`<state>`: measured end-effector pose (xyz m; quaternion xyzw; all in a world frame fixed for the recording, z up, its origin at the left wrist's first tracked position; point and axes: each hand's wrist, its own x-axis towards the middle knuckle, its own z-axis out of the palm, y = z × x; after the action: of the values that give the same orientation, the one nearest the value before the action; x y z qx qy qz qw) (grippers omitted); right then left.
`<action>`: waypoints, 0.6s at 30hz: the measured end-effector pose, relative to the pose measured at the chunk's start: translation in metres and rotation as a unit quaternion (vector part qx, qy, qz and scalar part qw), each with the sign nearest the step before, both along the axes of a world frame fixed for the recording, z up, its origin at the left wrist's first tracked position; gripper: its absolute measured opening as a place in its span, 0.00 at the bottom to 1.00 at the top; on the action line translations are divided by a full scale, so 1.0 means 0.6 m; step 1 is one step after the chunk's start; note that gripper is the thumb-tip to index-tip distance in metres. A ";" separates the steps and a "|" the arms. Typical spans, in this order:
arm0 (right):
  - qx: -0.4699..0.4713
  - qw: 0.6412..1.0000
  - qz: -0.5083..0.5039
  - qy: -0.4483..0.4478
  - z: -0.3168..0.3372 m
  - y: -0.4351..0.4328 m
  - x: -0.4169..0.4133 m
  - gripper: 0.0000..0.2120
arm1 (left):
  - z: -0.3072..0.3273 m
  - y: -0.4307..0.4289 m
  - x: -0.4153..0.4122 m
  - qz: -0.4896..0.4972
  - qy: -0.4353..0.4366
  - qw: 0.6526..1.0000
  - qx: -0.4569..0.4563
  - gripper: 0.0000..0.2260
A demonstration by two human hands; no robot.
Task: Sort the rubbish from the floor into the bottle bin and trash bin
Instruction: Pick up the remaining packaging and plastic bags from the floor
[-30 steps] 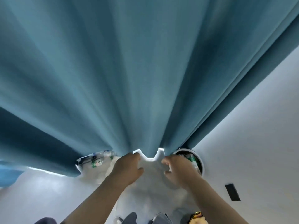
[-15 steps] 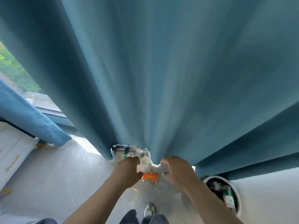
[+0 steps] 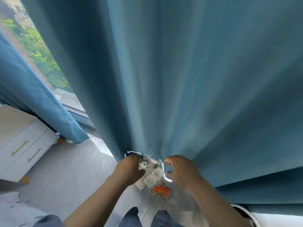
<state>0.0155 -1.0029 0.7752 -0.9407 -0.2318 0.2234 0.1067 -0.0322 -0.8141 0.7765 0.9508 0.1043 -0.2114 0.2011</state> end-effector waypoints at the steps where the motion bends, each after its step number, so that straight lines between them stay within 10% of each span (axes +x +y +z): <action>1: 0.000 1.000 -0.005 -0.003 -0.001 0.009 0.005 0.18 | -0.001 0.010 0.008 -0.004 -0.005 1.000 0.002 0.15; 18: 0.005 0.955 -0.296 0.020 -0.061 0.256 0.002 0.16 | -0.024 0.280 0.191 -0.257 0.029 0.965 0.035 0.06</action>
<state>0.0167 -0.8496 0.7385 -0.9619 0.0577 0.1996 0.1777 0.0824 -0.6458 0.7620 0.9457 -0.1300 -0.2793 0.1033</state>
